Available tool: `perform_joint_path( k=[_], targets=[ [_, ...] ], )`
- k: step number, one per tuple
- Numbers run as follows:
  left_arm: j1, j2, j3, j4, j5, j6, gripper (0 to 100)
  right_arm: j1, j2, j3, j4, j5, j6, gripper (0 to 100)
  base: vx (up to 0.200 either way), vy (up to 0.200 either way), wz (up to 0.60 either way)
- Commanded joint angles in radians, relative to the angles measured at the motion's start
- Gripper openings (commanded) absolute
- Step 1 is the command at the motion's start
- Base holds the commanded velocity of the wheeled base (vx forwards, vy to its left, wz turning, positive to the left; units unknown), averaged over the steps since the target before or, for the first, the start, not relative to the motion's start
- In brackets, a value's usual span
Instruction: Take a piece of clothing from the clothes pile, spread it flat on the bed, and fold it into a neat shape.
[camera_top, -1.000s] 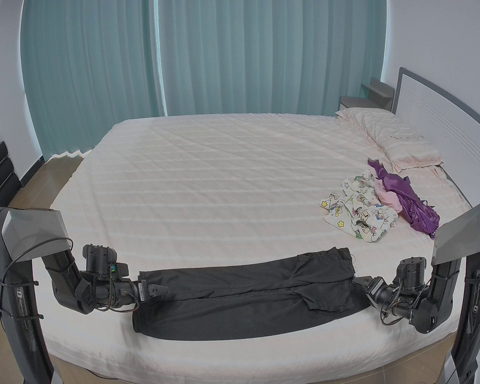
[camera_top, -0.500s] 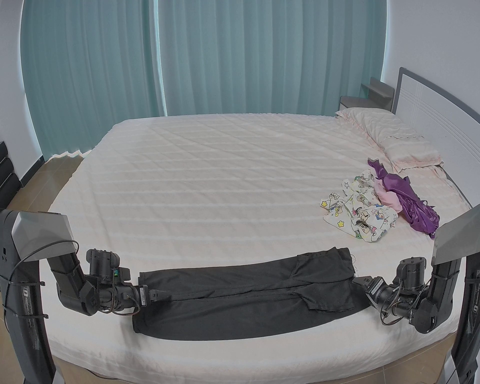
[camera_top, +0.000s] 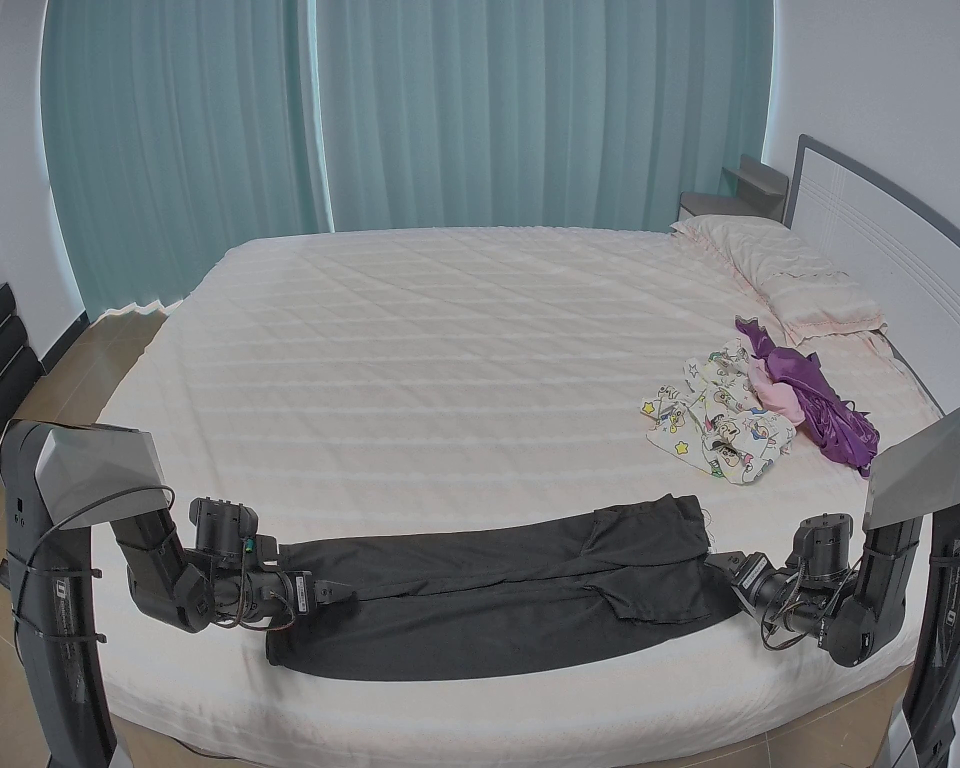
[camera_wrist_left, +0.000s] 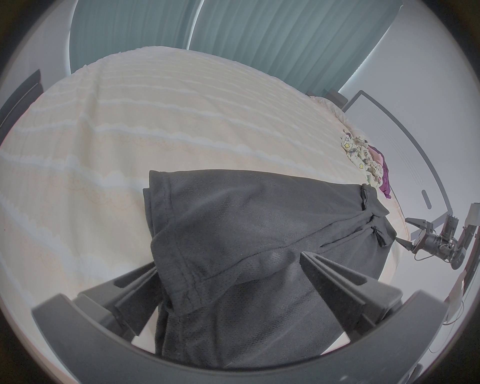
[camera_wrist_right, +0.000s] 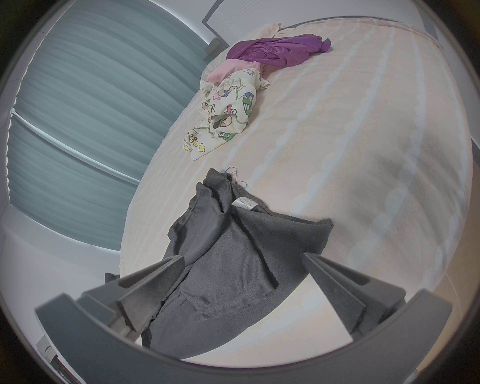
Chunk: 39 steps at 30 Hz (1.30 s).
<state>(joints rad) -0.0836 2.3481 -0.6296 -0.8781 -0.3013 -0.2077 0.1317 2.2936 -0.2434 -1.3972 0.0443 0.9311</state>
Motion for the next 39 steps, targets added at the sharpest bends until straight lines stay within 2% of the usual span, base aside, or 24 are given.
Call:
perform_joint_path(
  k=[1,2,3,10,21,30,33,39],
  targets=[
    [0.004,0.005,-0.004,0.001,0.002,0.001,100,0.002,0.001,0.001,0.001,0.0,0.0,100,0.0,0.0,0.0],
    [0.005,0.005,-0.004,0.001,0.002,0.002,100,0.002,0.001,0.0,0.001,0.002,0.0,100,0.0,0.0,0.0],
    [0.007,0.007,-0.002,0.001,0.002,0.002,0,0.002,0.001,0.0,0.0,0.002,0.0,100,0.0,0.0,0.0],
    [0.012,0.007,-0.004,0.002,0.004,0.004,0,0.0,0.001,0.0,0.0,0.002,0.002,100,0.0,0.0,0.0],
    [0.097,-0.032,-0.005,0.059,0.005,0.008,0,0.0,0.001,0.0,0.0,0.0,0.002,100,0.0,0.0,0.0],
    [0.14,-0.125,-0.016,0.18,0.007,0.011,0,-0.011,0.001,-0.002,0.0,0.002,0.002,100,0.0,0.0,0.0],
    [0.165,-0.131,-0.021,0.186,0.007,0.011,0,-0.011,0.001,-0.002,0.0,0.003,0.002,100,0.0,0.0,0.0],
    [0.268,-0.202,-0.061,0.3,0.001,0.033,0,-0.024,0.001,-0.004,0.0,0.014,0.002,100,0.0,0.0,0.0]
  ],
)
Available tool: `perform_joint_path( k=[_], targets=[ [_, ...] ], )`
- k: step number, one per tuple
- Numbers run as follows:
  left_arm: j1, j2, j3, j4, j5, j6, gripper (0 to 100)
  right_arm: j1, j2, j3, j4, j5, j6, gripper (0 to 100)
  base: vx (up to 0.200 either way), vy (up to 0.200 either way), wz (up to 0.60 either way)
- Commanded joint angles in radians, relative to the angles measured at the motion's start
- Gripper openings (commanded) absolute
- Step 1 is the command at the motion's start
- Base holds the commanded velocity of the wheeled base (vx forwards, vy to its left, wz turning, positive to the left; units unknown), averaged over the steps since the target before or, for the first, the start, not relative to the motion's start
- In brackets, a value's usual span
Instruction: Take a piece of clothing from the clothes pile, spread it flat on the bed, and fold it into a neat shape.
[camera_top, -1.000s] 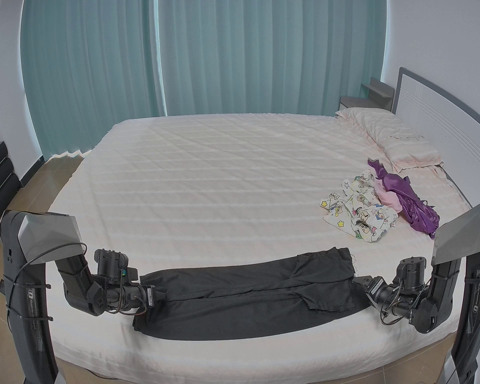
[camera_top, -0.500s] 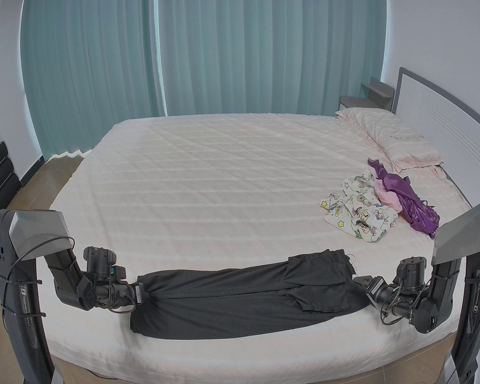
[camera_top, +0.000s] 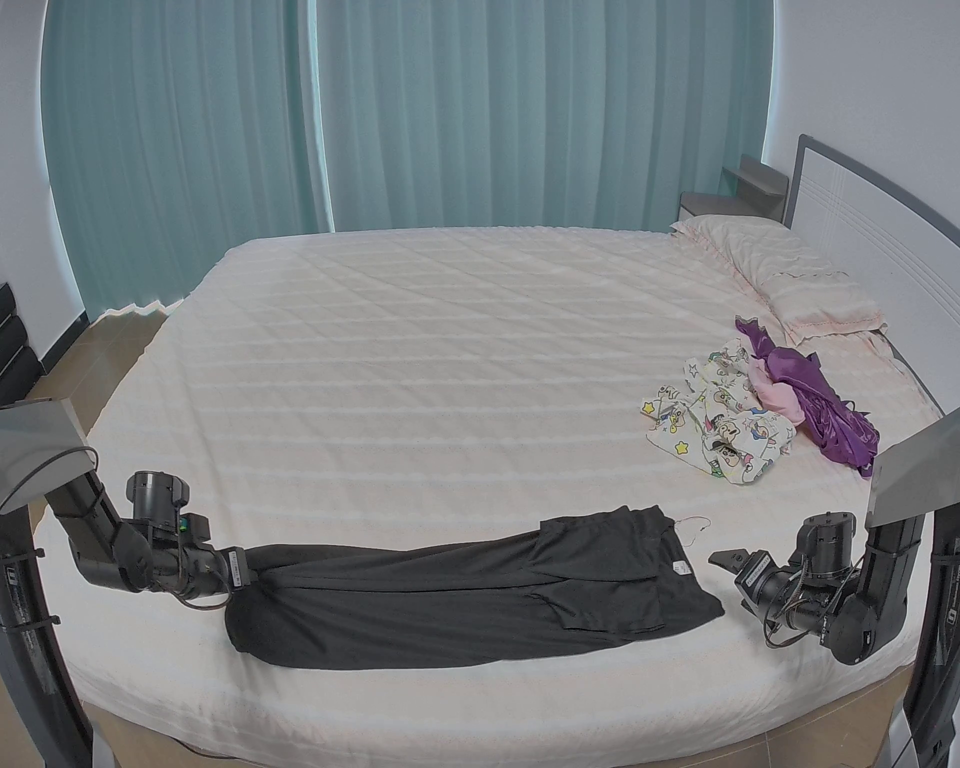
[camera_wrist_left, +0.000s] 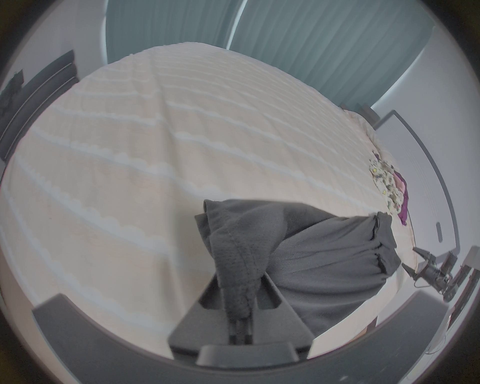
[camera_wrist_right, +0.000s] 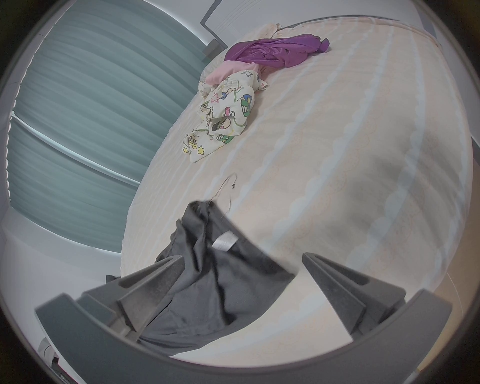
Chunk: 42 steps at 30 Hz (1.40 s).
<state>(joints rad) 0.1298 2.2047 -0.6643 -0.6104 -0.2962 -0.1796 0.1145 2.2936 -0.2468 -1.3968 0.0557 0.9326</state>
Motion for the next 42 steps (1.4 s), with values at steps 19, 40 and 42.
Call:
perform_joint_path(
  k=[19,40,42],
  targets=[
    [-0.076,-0.26,-0.083,0.265,0.034,-0.239,0,-0.004,-0.002,-0.003,-0.001,0.012,0.0,100,0.0,0.0,0.0],
    [-0.555,-0.252,-0.307,0.52,0.316,-0.56,0,0.002,0.0,0.021,-0.045,0.049,0.005,100,0.0,-0.057,0.0],
    [-0.573,-0.252,-0.311,0.532,0.318,-0.561,0,0.002,0.0,0.023,-0.051,0.049,0.005,100,0.0,-0.2,0.0]
  ],
)
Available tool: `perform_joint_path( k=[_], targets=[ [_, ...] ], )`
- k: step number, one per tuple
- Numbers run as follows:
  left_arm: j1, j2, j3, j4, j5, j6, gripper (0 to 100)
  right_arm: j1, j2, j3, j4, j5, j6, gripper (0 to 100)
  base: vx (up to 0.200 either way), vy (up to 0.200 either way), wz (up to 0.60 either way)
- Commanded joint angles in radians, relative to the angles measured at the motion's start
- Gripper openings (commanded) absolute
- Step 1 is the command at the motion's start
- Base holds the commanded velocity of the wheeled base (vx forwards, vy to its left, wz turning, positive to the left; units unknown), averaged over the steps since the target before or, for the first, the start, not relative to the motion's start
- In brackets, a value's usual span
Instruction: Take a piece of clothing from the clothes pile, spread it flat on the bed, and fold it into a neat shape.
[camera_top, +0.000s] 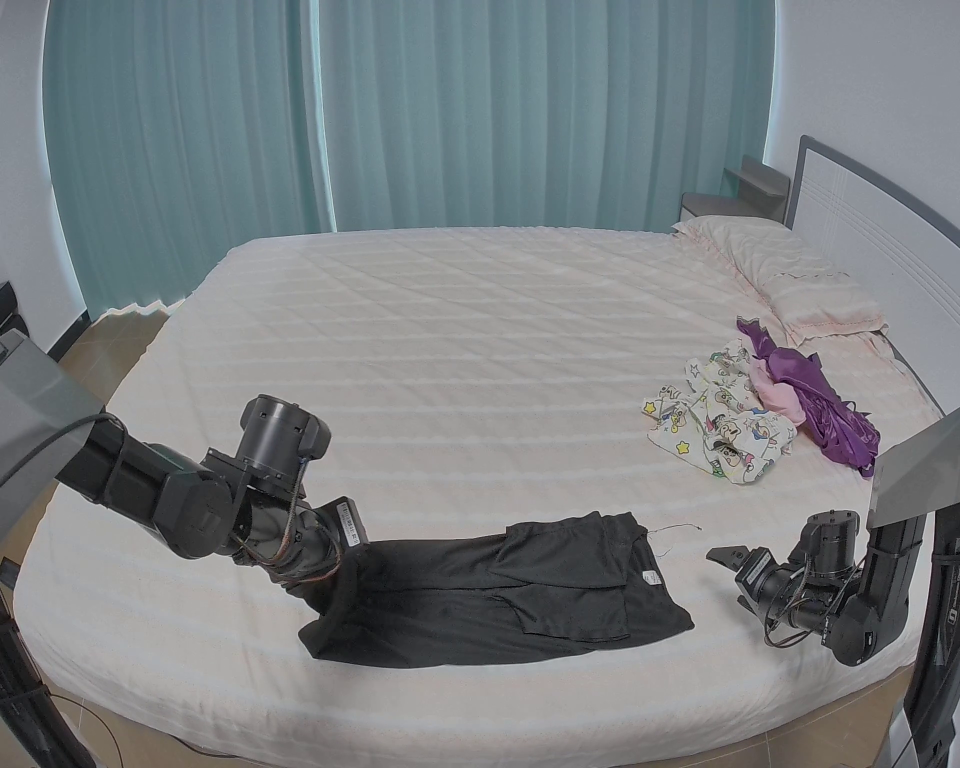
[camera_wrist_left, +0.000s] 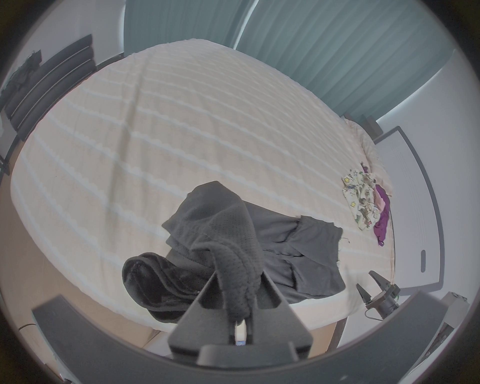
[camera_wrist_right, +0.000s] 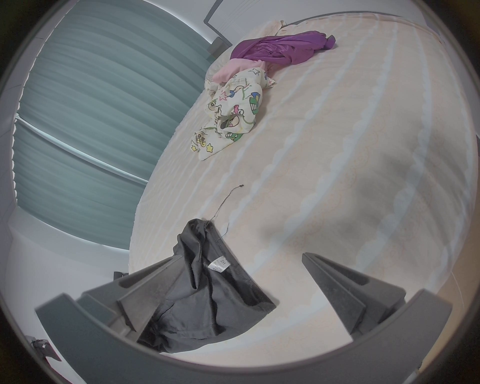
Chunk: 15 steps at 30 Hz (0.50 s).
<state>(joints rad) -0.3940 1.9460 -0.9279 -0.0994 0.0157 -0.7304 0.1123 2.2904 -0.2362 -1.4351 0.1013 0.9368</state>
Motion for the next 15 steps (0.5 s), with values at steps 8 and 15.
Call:
perform_joint_path(
  k=[8,15],
  targets=[
    [-0.077,0.01,-0.057,0.023,0.007,-0.01,0,-0.002,-0.002,0.011,-0.018,0.009,0.0,100,0.0,-0.2,0.0],
    [-0.091,0.036,-0.078,0.023,0.007,-0.012,0,-0.016,0.006,0.014,-0.033,0.017,0.0,100,0.0,-0.2,0.0]
  ],
)
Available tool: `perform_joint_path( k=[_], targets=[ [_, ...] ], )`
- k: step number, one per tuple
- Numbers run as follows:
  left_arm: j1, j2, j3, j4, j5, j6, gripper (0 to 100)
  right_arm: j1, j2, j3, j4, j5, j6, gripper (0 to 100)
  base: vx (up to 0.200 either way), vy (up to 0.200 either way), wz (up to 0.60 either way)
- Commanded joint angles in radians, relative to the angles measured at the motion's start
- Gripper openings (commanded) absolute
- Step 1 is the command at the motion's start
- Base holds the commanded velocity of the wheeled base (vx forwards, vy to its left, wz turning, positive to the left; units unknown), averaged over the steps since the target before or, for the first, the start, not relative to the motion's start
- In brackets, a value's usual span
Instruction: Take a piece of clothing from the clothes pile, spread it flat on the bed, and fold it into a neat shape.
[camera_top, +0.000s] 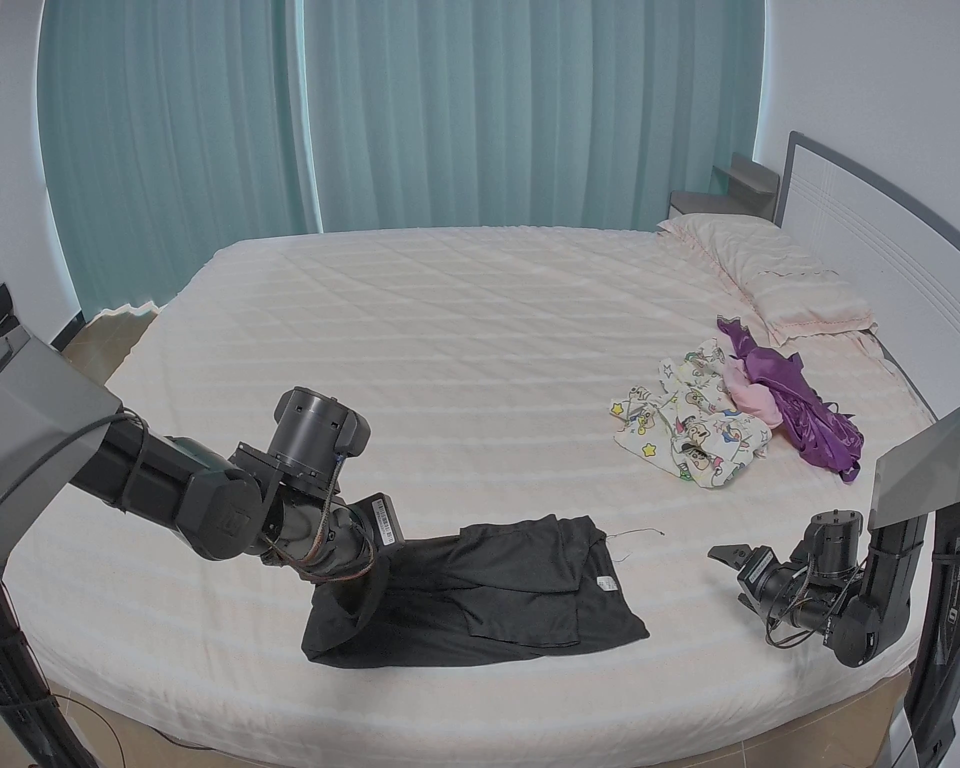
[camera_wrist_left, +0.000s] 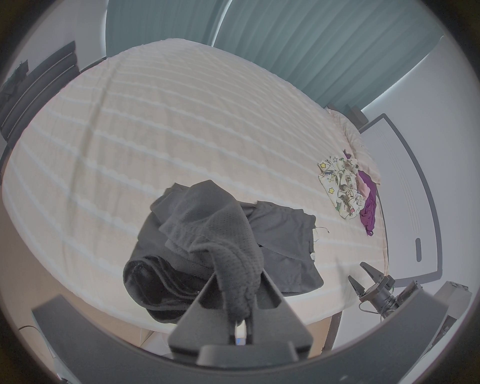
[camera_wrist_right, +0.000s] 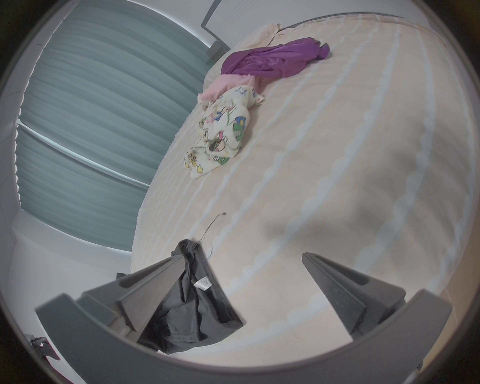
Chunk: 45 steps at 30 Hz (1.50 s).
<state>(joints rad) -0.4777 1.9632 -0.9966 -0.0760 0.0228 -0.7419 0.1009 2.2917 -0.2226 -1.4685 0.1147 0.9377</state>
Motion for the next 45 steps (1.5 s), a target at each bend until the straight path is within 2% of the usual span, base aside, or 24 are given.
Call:
perform_joint_path(
  k=[1,6,19,25,32,33,40,45],
  targets=[
    [-0.01,0.031,-0.02,-0.001,0.003,-0.001,0,-0.006,0.006,0.0,-0.001,0.014,0.0,100,0.0,-0.2,0.0],
    [-0.032,0.071,-0.059,-0.001,0.029,-0.04,0,-0.007,0.008,0.0,-0.001,0.016,0.0,100,0.0,-0.2,0.0],
    [-0.072,0.129,-0.111,-0.001,0.036,-0.043,0,-0.006,0.02,-0.003,-0.003,0.016,-0.002,100,0.0,-0.2,0.0],
    [-0.093,0.161,-0.145,-0.001,0.04,-0.068,0,-0.006,0.022,-0.001,-0.007,0.016,-0.002,100,0.0,0.0,0.0],
    [-0.096,0.237,-0.208,0.001,0.115,-0.097,0,-0.006,0.026,0.0,-0.021,0.016,-0.002,100,0.0,0.0,0.0],
    [-0.096,0.24,-0.208,-0.001,0.112,-0.097,100,-0.006,0.026,0.0,-0.021,0.016,-0.002,100,0.0,0.0,0.0],
    [-0.102,0.24,-0.218,-0.007,0.105,-0.146,100,-0.006,0.04,0.0,-0.023,0.016,-0.002,100,0.0,0.0,0.0],
    [-0.108,0.166,-0.2,-0.013,0.003,-0.211,100,-0.006,0.04,0.0,-0.023,0.016,-0.002,100,0.0,0.0,0.0]
  ],
)
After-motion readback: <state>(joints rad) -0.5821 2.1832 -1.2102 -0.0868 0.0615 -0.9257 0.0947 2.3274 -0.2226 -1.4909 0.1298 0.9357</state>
